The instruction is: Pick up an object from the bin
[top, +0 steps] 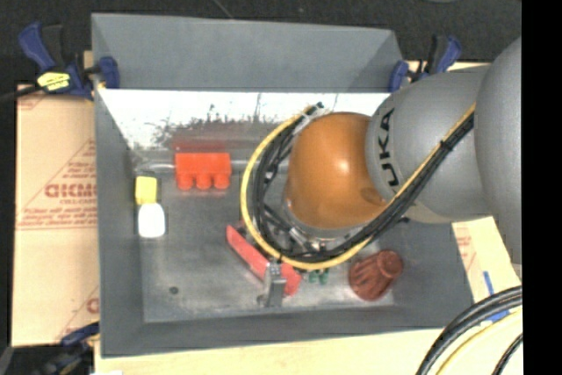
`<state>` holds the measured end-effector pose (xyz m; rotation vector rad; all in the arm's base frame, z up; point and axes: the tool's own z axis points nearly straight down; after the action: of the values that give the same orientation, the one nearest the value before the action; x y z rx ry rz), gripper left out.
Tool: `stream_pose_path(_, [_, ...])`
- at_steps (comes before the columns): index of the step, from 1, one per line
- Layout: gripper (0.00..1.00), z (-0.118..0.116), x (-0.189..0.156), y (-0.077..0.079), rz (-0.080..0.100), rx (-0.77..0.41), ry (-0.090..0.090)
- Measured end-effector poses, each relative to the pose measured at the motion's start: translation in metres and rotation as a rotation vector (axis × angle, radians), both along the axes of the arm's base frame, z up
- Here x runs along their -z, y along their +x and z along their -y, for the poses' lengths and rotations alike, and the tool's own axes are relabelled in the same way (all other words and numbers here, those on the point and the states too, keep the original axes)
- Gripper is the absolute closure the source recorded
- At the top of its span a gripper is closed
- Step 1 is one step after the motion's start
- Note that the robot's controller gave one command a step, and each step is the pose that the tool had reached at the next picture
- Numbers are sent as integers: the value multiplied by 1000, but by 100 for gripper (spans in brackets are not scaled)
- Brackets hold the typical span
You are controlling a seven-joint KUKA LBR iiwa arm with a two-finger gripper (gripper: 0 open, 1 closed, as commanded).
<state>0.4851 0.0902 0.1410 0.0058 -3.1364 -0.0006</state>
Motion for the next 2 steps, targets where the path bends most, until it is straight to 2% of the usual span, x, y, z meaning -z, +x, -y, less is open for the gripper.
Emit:
stream_pose_path(1, [0, 0, -3, 2, 7, 4, 1])
stream_pose_path(2, [0, 30, 67, 18, 19, 21, 4])
